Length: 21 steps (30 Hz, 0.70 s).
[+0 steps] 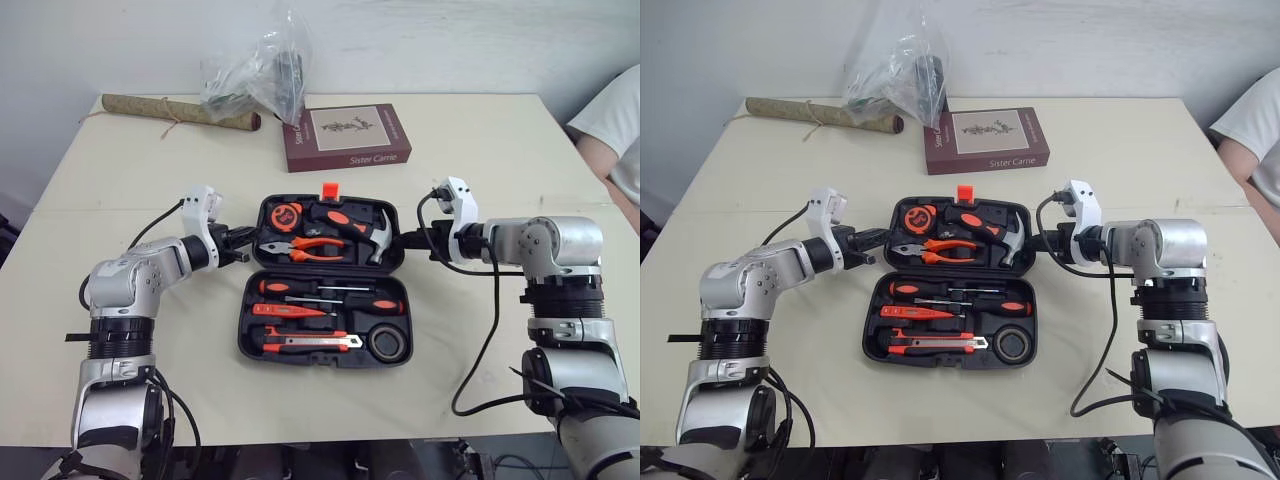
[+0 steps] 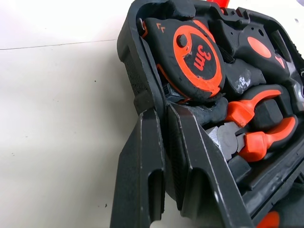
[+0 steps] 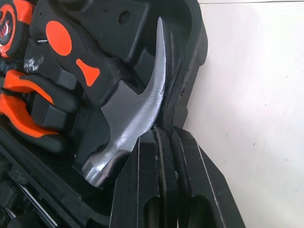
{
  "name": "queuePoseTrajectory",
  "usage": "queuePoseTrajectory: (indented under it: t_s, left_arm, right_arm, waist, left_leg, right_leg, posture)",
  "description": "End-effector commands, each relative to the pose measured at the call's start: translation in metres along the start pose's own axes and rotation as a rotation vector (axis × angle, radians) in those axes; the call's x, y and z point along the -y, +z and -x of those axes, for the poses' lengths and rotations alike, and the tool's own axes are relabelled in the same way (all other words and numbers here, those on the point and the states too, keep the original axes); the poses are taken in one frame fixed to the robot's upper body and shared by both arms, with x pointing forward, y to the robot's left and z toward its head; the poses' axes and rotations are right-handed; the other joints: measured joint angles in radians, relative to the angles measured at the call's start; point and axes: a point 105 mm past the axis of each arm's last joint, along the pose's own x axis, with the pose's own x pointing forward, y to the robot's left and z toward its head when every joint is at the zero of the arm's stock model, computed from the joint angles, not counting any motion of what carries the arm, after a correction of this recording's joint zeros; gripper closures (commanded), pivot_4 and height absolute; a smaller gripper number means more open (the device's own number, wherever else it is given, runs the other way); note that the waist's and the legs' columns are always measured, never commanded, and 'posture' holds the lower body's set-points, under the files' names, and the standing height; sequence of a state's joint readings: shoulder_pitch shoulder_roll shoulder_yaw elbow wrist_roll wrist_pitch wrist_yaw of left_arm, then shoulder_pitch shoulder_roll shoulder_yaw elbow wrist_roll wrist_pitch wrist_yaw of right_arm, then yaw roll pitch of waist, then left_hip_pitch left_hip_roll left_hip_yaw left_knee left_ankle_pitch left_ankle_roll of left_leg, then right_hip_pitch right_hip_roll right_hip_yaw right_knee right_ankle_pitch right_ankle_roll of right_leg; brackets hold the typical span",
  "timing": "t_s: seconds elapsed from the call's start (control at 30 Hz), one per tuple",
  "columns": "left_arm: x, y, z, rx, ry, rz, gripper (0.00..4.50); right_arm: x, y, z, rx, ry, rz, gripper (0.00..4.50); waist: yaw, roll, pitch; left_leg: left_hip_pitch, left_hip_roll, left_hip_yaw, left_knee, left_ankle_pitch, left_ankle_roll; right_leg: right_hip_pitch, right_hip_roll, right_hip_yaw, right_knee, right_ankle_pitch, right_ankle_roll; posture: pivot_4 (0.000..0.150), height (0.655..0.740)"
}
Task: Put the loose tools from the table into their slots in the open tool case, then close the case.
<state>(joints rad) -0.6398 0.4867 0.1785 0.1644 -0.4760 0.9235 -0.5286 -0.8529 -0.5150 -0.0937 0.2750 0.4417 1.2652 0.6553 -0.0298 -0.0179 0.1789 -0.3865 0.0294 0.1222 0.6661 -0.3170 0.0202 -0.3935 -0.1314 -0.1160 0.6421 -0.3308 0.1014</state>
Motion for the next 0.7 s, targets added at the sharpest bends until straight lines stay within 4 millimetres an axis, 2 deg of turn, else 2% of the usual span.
queuePoseTrajectory:
  t_s: [0.03,0.13,0.23,0.33,0.43,0.57,0.7]
  left_arm:
    - [0.006,0.014,0.005,0.077,-0.032,-0.078,4.48]
    - [0.009,0.021,0.007,0.148,-0.048,-0.136,4.48]
    - [0.020,0.031,0.018,0.281,-0.131,-0.293,4.48]
    - [0.028,0.024,0.034,0.369,-0.206,-0.482,4.48]
    - [0.018,0.018,0.046,0.436,-0.149,-0.574,4.48]
    - [0.015,-0.019,0.059,0.355,-0.142,-0.911,4.48]
    - [0.014,-0.034,0.068,0.350,-0.112,-1.061,4.48]
  right_arm:
    - [-0.007,-0.001,-0.002,0.018,0.042,0.024,4.50]
    - [-0.011,0.007,0.001,0.089,0.074,0.104,4.50]
    - [-0.016,0.017,0.007,0.222,0.083,0.331,4.50]
    - [-0.021,0.019,0.017,0.360,0.078,0.626,4.50]
    - [-0.017,0.017,0.024,0.474,0.026,0.781,4.50]
    - [-0.012,-0.008,0.031,0.529,-0.027,1.095,4.50]
    - [0.000,-0.043,0.033,0.474,-0.047,1.321,4.50]
  waist:
    - [-0.001,0.000,0.000]
    - [-0.001,0.000,0.000]
    - [-0.001,0.000,0.001]
    - [0.001,0.000,0.001]
    - [0.003,0.000,0.002]
    - [0.003,0.000,0.002]
    - [0.002,0.000,0.002]
  left_leg:
    - [0.000,0.000,0.000,0.000,0.000,0.000]
    - [0.000,0.000,0.000,0.000,0.000,0.000]
    - [0.000,0.000,0.001,0.000,0.000,0.000]
    - [-0.001,0.000,0.002,-0.001,0.000,0.000]
    - [-0.001,-0.001,0.004,-0.002,0.000,0.000]
    - [-0.001,-0.001,0.003,-0.001,0.000,0.000]
    - [0.001,0.000,0.003,-0.001,0.000,0.001]
  right_leg:
    - [0.000,0.000,0.000,0.000,0.000,0.000]
    - [0.000,0.000,0.000,0.000,0.000,0.000]
    - [-0.001,0.000,0.000,-0.001,0.000,0.000]
    - [-0.002,0.000,-0.001,-0.001,0.000,0.000]
    - [-0.002,0.000,-0.005,-0.003,0.000,0.000]
    - [-0.002,-0.001,-0.007,-0.003,0.001,0.001]
    - [0.000,-0.002,-0.008,-0.004,0.001,0.001]
  posture:
    - [0.150,0.7400]
    - [0.150,0.7400]
    - [0.150,0.7400]
    - [0.150,0.7400]
    - [0.150,0.7400]
    - [0.150,0.7400]
    - [0.150,0.7400]
